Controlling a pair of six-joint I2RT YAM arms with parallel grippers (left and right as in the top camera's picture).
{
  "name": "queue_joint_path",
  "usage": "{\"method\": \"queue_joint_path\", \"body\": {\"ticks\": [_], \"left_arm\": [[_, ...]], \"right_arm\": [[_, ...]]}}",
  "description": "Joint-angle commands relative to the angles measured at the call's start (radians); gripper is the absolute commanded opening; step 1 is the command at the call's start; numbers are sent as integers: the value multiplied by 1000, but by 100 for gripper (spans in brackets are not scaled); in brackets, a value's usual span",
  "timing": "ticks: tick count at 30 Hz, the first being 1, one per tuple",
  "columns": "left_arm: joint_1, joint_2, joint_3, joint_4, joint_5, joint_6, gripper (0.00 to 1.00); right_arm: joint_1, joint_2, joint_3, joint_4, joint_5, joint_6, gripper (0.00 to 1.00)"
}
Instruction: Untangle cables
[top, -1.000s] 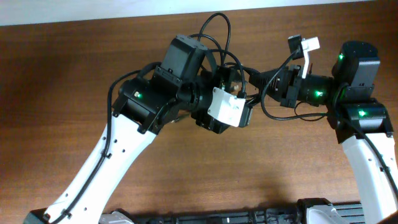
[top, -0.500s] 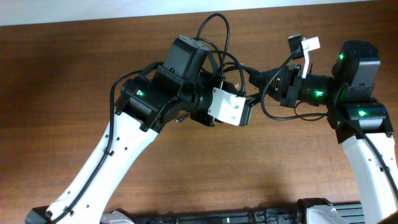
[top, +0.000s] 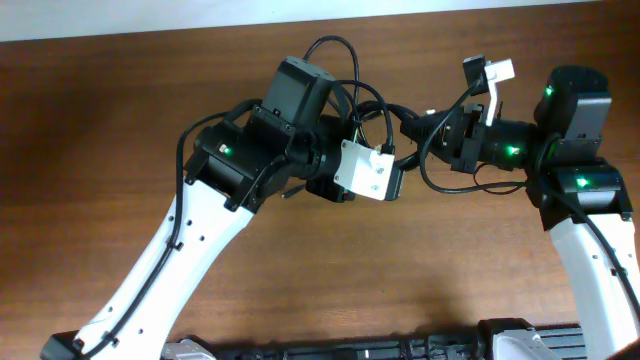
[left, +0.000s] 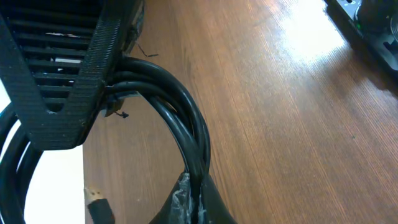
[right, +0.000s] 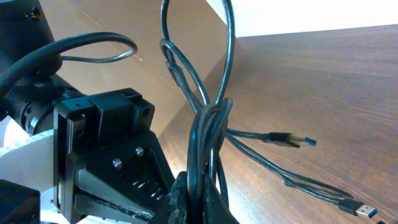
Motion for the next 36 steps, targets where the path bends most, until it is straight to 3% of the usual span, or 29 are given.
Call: {"method": "queue_joint_path", "body": {"ticks": [1, 8, 11, 18, 30, 36], "left_arm": [[-1, 11, 12, 7, 20, -32, 0], [-1, 6, 12, 38, 19, -87, 0], [-1, -22, 12, 60, 19, -154, 0], [0, -116, 12, 58, 9, -175, 0], [0, -170, 12, 34, -397, -339, 0], [0, -170, 12, -50, -419, -339, 0]], "right_arm": [[5, -13, 8, 11, -24, -4, 4], [5, -13, 8, 9, -1, -27, 4], [3, -13, 8, -25, 116, -27, 4], [3, -13, 8, -73, 258, -27, 4], [3, -13, 8, -76, 314, -26, 4], [-13, -13, 8, -62, 317, -21, 4]]}}
